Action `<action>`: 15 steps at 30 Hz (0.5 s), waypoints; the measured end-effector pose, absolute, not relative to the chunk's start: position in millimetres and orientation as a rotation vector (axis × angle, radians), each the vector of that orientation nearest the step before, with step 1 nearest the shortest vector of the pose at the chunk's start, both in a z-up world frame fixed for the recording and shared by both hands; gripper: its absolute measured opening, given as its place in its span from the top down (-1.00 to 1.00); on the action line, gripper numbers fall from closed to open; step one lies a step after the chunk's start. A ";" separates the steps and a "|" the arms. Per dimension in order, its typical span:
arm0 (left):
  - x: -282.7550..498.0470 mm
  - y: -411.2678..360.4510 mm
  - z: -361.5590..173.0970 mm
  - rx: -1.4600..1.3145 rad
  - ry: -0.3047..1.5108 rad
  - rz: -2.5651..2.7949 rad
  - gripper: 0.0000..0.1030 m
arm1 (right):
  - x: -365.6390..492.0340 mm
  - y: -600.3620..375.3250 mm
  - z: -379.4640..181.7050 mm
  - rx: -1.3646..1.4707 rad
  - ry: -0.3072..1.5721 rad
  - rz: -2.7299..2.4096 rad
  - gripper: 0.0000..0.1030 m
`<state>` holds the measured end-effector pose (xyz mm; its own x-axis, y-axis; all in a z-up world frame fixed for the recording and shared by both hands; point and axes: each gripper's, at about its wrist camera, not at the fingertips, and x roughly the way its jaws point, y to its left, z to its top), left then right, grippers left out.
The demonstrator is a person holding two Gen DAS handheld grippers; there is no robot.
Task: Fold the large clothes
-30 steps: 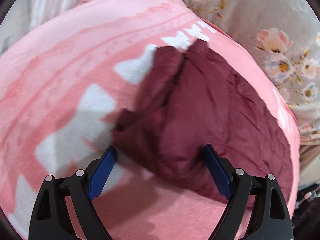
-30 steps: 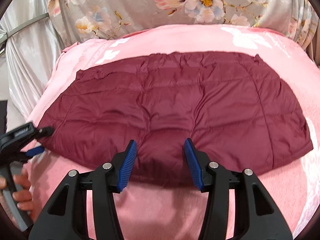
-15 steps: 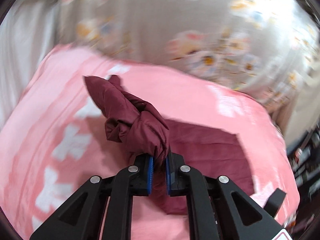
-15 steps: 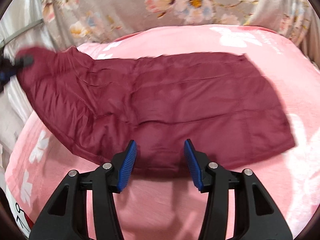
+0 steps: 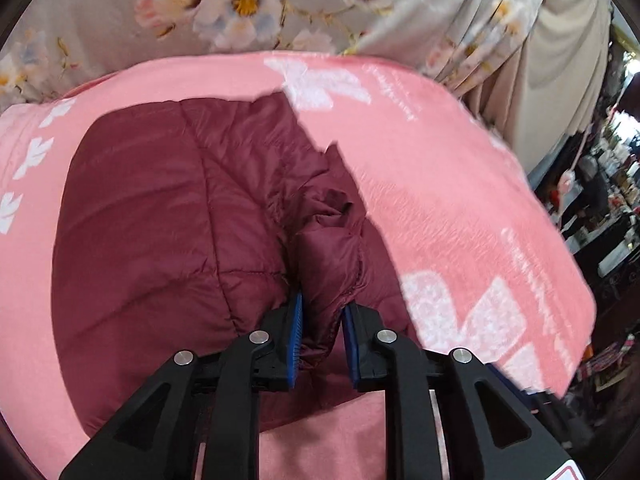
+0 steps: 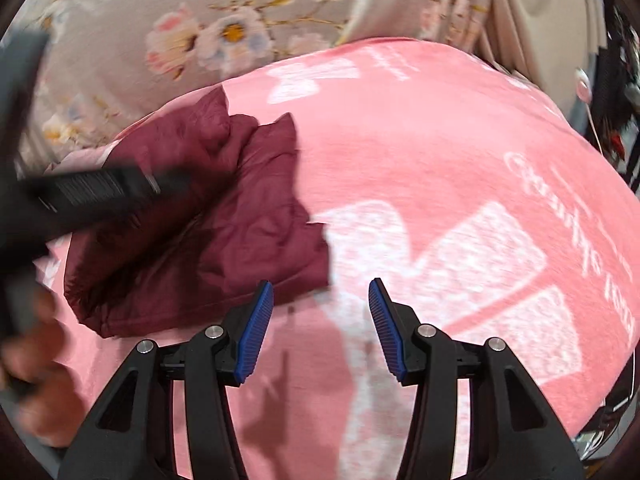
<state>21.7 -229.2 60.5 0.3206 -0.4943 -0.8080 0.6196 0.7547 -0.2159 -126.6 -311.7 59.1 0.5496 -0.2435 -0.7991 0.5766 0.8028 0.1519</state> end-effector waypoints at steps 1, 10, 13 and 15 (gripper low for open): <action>18.2 -226.3 61.9 0.135 0.996 -0.736 0.60 | -129.0 -313.7 61.0 0.425 0.856 -0.505 0.07; 1.0 -134.9 117.5 0.147 0.800 -0.658 -0.45 | -89.4 -339.4 100.4 0.520 0.729 -0.345 -0.26; 3.9 -111.9 91.1 0.234 0.857 -0.565 -0.45 | -61.2 -339.0 102.0 0.549 0.730 -0.282 -0.34; 8.3 -100.0 71.2 0.238 0.913 -0.528 -0.45 | -41.2 -333.8 95.9 0.578 0.753 -0.231 -0.48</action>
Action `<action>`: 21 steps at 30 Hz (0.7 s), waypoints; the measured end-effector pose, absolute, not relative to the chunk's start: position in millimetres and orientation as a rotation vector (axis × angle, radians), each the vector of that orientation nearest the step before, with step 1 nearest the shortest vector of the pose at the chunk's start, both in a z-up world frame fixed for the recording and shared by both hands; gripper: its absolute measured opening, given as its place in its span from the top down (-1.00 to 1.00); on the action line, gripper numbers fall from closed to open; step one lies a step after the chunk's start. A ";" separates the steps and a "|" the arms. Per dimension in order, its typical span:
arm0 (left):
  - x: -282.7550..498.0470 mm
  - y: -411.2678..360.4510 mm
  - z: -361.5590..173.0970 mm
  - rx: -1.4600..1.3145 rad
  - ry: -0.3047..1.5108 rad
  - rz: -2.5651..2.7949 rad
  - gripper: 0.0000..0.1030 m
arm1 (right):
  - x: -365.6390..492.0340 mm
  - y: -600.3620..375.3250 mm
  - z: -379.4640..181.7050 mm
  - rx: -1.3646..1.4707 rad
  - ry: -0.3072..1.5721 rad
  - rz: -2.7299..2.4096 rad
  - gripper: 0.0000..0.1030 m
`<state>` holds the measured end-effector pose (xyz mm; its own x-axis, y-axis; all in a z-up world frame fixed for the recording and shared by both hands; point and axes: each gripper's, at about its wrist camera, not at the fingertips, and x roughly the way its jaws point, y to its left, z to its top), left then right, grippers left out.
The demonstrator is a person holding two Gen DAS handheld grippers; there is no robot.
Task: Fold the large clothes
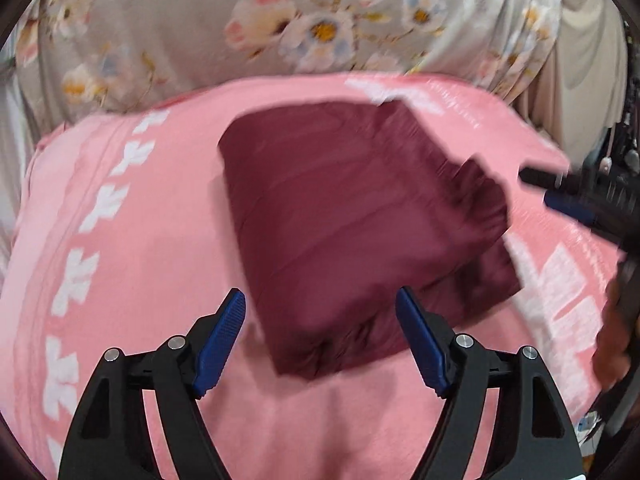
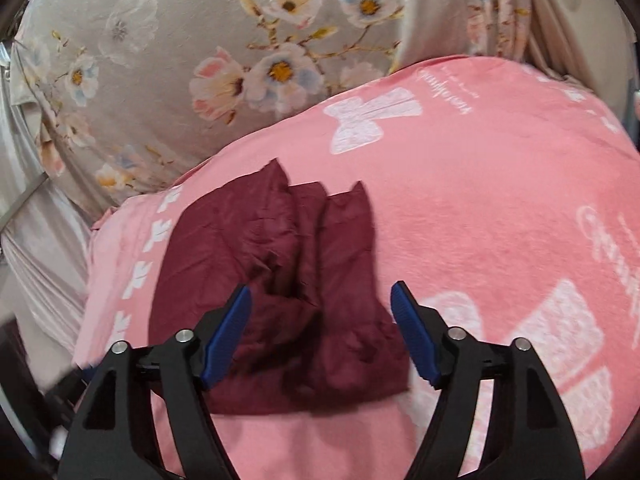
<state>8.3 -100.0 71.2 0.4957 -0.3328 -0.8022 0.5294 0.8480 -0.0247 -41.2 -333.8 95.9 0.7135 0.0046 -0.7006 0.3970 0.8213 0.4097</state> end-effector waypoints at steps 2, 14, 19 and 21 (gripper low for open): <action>14.3 -87.6 54.9 0.214 0.986 -0.515 -0.43 | -24.4 -328.0 84.7 0.614 0.779 -0.186 -0.48; 34.8 -89.8 40.8 0.153 1.063 -0.567 0.29 | -64.1 -308.0 84.2 0.448 0.757 -0.284 0.87; 20.9 -107.1 29.3 0.260 1.038 -0.543 0.29 | -80.4 -313.0 49.5 0.436 0.834 -0.357 0.87; 18.5 -110.2 25.8 0.279 1.035 -0.535 0.29 | -80.4 -317.7 33.3 0.459 0.860 -0.362 0.86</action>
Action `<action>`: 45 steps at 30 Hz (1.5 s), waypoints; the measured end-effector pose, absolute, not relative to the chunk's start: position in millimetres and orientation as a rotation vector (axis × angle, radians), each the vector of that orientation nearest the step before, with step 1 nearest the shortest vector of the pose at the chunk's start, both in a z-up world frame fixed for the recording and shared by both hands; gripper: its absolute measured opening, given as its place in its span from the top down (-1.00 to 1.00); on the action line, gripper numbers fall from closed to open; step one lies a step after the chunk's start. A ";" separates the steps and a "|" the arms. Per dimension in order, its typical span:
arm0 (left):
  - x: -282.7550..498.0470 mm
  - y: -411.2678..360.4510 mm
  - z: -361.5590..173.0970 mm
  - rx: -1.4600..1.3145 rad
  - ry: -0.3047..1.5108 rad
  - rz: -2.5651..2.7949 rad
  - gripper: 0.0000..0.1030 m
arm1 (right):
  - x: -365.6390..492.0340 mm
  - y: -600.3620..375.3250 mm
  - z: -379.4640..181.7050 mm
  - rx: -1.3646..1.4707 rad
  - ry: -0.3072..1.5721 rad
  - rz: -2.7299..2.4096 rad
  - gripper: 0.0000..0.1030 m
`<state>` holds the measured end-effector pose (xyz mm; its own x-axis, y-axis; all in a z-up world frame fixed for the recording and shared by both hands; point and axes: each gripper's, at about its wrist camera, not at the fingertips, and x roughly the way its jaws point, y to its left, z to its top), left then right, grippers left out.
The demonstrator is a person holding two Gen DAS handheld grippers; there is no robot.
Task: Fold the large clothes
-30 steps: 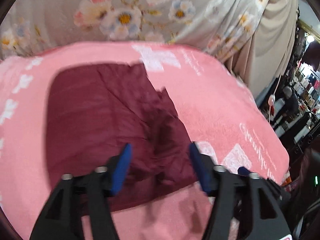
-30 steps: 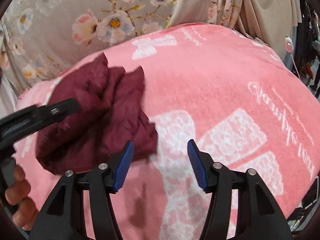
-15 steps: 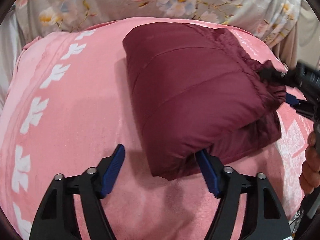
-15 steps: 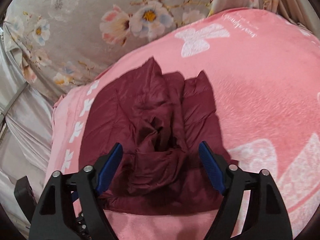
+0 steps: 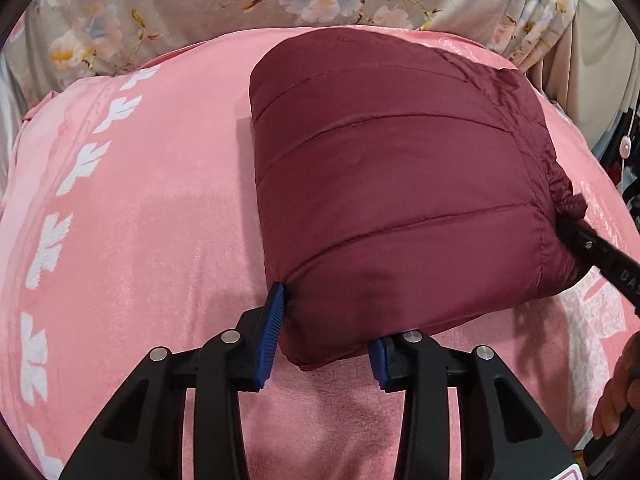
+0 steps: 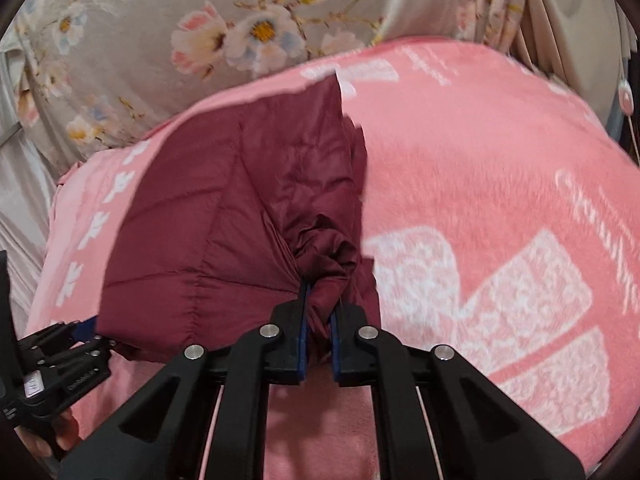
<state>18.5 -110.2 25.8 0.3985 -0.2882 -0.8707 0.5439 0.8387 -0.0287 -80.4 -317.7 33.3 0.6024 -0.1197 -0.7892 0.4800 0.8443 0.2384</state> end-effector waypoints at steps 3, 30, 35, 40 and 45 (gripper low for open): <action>18.3 -112.9 22.3 0.293 1.034 -0.523 0.29 | -74.1 -317.5 18.2 0.455 0.887 -0.368 0.85; 153.9 -184.6 96.9 0.150 0.928 -0.378 0.25 | 55.2 -354.3 104.5 0.286 0.794 -0.414 0.35; 171.8 -207.5 47.7 0.182 0.989 -0.326 0.22 | 73.1 -365.6 52.7 0.305 0.880 -0.435 0.38; 170.9 -214.3 27.4 0.186 0.941 -0.303 0.16 | 79.2 -368.6 29.3 0.307 0.875 -0.440 0.36; 175.6 -212.7 15.2 0.153 0.922 -0.288 0.08 | 84.4 -367.8 14.7 0.303 0.862 -0.443 0.35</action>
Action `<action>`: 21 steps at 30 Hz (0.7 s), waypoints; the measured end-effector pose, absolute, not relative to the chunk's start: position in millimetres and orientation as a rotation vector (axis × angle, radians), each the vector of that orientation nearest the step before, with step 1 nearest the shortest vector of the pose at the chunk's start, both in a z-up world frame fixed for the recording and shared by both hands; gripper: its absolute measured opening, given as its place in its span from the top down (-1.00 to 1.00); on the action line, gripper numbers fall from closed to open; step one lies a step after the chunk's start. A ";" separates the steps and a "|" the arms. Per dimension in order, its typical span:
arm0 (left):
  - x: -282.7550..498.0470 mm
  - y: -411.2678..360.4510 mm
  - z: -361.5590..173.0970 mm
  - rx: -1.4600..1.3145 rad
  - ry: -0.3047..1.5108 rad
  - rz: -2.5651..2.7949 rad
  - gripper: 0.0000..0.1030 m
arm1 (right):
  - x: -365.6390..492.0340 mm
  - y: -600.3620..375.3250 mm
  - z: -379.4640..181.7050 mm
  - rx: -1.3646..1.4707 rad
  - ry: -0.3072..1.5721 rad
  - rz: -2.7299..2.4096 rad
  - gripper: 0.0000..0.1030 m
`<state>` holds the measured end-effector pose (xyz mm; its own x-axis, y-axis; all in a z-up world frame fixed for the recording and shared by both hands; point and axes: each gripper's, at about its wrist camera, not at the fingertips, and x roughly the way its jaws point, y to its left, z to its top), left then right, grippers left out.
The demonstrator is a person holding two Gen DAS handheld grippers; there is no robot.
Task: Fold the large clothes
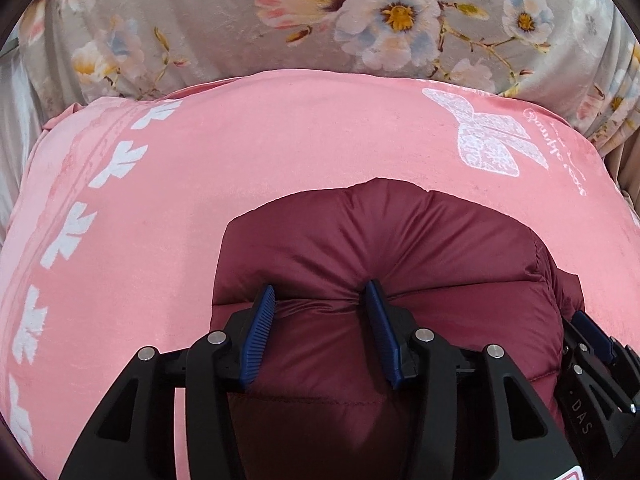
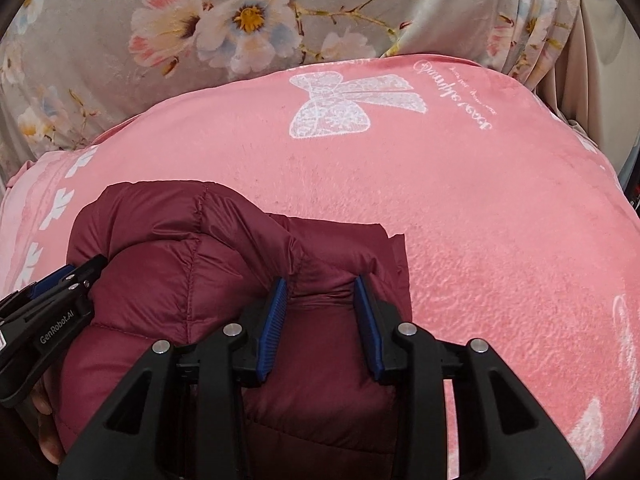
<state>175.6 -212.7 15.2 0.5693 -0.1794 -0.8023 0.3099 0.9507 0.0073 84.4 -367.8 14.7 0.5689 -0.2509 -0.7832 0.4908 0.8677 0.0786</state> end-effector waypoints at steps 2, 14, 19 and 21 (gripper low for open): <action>175.0 -214.3 11.5 0.155 0.905 -0.279 0.06 | 85.6 -366.6 11.4 0.298 0.858 -0.449 0.35; 171.0 -225.0 2.4 0.213 0.846 -0.233 0.04 | 88.2 -363.5 3.8 0.262 0.846 -0.477 0.35; 170.2 -227.1 1.4 0.223 0.841 -0.218 0.04 | 88.2 -363.7 2.6 0.261 0.846 -0.478 0.35; 169.9 -227.9 0.9 0.225 0.838 -0.215 0.04 | 87.9 -364.3 2.6 0.262 0.846 -0.478 0.35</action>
<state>169.9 -227.9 0.9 0.6500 -0.0991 -0.7535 0.2753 0.9548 0.1119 87.9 -364.3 2.6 0.5669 -0.2994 -0.7674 0.5026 0.8639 0.0342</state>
